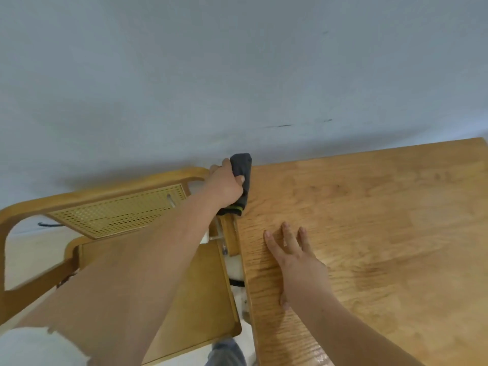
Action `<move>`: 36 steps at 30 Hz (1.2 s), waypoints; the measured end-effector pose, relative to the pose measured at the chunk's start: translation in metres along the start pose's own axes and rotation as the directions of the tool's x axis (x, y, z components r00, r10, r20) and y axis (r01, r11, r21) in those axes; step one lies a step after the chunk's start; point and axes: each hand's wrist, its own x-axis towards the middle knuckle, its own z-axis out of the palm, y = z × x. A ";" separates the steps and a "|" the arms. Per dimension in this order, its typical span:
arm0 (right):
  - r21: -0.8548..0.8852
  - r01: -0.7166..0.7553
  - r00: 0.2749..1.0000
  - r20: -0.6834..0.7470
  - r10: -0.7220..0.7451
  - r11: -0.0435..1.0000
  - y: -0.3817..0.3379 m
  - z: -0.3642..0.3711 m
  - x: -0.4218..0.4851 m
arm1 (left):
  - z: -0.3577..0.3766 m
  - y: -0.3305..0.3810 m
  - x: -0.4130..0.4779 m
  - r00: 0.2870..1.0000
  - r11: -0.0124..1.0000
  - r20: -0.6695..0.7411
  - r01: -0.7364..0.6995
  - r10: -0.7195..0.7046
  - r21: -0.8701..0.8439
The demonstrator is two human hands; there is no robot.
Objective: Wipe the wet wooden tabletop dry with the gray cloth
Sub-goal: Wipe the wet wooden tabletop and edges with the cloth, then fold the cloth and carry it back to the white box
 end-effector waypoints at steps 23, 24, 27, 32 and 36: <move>0.439 0.208 0.962 -0.251 -0.103 0.874 0.025 0.123 -0.148 | 0.201 -0.066 -0.364 0.959 0.874 -0.001 0.258 -0.284 -0.411; 0.573 0.204 0.972 -0.215 -0.095 0.793 0.027 0.127 -0.160 | 0.202 -0.068 -0.382 0.948 0.822 0.027 0.290 -0.318 -0.490; 0.809 0.129 0.991 -0.083 -0.105 0.574 0.033 0.140 -0.198 | 0.197 -0.070 -0.442 0.939 0.591 0.085 0.278 -0.333 -0.757; 0.928 -0.018 0.936 0.146 -0.319 0.373 0.029 0.155 -0.253 | 0.175 -0.068 -0.535 0.980 -0.032 0.107 0.103 -0.168 -0.994; 0.963 -0.111 0.767 0.241 -0.595 0.246 -0.009 0.162 -0.294 | 0.160 -0.079 -0.606 0.983 -0.310 0.030 -0.028 -0.180 -0.950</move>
